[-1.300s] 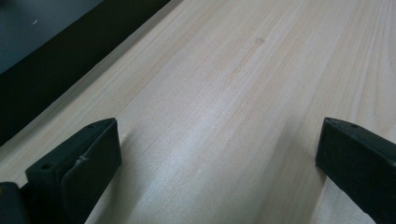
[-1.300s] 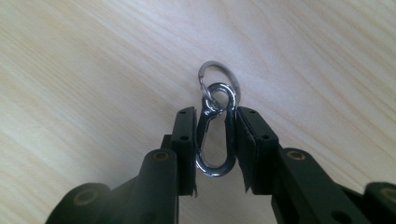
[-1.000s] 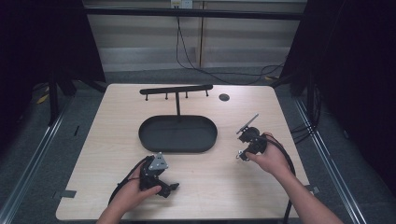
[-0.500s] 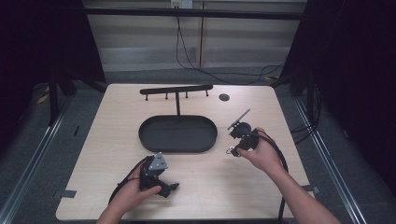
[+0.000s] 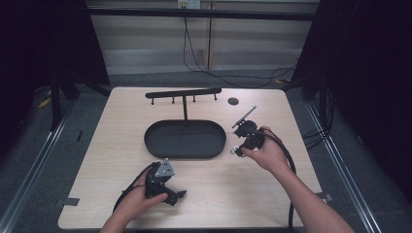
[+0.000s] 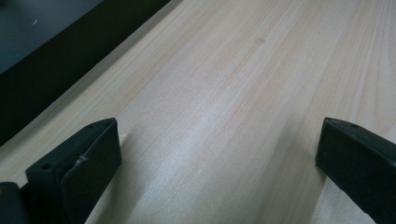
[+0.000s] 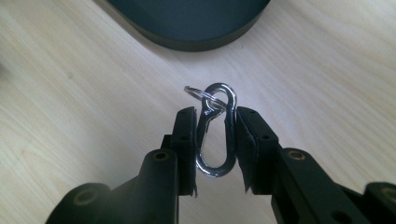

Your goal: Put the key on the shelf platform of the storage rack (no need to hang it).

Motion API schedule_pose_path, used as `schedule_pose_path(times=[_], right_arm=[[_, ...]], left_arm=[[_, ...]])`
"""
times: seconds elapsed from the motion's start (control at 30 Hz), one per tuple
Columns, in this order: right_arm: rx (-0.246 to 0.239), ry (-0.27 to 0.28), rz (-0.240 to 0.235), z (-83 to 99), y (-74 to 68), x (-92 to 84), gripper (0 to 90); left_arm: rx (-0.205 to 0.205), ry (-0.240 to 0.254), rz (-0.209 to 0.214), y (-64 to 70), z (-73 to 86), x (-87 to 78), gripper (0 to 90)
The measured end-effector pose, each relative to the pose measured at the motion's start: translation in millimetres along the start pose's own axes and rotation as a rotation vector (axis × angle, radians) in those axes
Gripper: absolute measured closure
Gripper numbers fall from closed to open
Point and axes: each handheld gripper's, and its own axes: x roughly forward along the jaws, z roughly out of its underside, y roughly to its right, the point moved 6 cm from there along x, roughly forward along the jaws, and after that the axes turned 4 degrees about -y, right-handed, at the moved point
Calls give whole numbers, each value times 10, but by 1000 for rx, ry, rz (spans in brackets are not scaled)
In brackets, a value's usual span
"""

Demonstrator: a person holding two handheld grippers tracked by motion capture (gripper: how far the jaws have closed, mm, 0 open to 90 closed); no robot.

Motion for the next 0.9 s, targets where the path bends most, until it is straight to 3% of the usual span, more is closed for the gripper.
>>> schedule_pose_path(times=[0.3,0.6,0.9], right_arm=[[0,21,-9,-85,-29,-1,704],[4,53,-14,-186,-12,-109,704],[-2,53,-6,-246,-13,-156,704]], left_arm=[[0,0,0,0,0,0,0],[-1,0,0,0,0,0,0],[-1,0,0,1,0,0,0]])
